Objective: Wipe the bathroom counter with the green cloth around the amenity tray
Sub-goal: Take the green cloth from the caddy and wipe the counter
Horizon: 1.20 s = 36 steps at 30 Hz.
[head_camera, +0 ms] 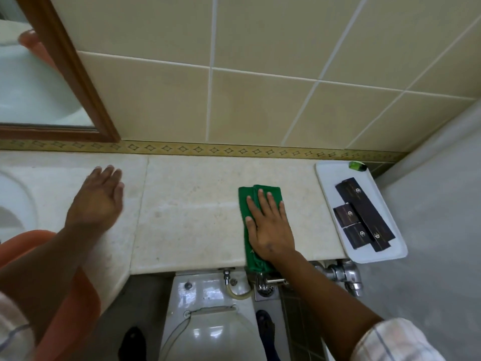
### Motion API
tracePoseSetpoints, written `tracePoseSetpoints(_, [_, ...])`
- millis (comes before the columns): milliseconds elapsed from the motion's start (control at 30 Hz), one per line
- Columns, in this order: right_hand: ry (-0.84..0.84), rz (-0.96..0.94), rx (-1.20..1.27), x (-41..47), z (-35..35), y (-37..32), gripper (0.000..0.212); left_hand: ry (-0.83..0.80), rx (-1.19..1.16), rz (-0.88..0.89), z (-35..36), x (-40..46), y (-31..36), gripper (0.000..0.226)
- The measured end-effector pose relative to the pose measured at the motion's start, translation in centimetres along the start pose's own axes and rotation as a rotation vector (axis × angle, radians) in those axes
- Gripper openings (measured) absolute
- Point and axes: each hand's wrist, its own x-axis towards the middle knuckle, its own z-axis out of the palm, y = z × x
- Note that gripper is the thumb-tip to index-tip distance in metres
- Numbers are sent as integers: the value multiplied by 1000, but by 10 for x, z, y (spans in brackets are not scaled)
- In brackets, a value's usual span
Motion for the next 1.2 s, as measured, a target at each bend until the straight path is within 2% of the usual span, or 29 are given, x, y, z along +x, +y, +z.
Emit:
tracePoseSetpoints(200, [32, 161, -5, 9, -19, 74, 61, 1, -3, -9, -1, 2, 2, 53])
tracePoseSetpoints(467, [31, 167, -53, 12, -9, 69, 71, -1, 2, -24, 5, 4, 2, 63])
tracePoseSetpoints(600, [17, 40, -56, 25, 3, 15, 71, 25, -23, -56, 2, 3, 6, 52])
tracePoseSetpoints(767, [0, -178, 6, 64, 22, -122, 67, 28, -56, -80, -1, 6, 5, 47])
tracePoseSetpoints(933, [-47, -257, -12, 115, 39, -233, 63, -17, -90, -116, -2, 10, 0, 48])
tracePoseSetpoints(1033, [-64, -236, -40, 132, 45, -255, 66, -68, -96, -131, -2, 11, 0, 51])
tracePoseSetpoints(1200, [-55, -219, -22, 135, 49, -256, 64, -102, -103, -125, 0, 10, -2, 53])
